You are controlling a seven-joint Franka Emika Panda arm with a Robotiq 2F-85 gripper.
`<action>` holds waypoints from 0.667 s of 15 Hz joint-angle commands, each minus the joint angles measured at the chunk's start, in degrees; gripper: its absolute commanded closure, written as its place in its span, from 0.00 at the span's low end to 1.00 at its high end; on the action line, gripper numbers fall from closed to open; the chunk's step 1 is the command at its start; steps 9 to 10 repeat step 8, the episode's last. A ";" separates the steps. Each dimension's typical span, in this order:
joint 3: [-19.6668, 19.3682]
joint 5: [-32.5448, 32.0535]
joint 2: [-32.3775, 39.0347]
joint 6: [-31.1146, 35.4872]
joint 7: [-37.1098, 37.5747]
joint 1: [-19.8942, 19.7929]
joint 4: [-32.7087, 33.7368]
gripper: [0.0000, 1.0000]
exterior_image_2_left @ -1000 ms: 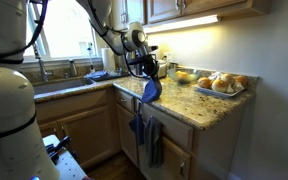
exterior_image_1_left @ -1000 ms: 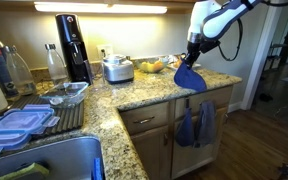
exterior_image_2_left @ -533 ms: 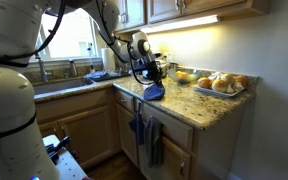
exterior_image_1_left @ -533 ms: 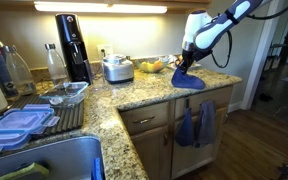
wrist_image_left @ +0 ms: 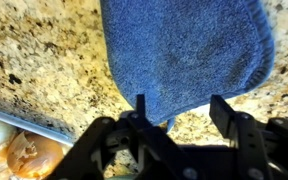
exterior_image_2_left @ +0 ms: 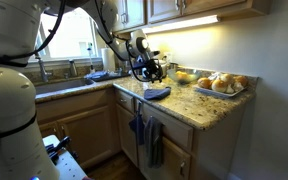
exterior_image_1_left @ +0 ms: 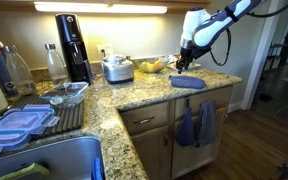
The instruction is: Put one of the left towels on the counter
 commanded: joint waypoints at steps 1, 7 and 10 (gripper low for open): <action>0.06 -0.67 -5.16 -4.50 1.68 1.36 -3.60 0.03; 0.82 -0.20 -2.54 -3.51 0.34 0.53 -0.88 0.03; 0.82 -0.20 -2.54 -3.51 0.35 0.54 -0.93 0.03</action>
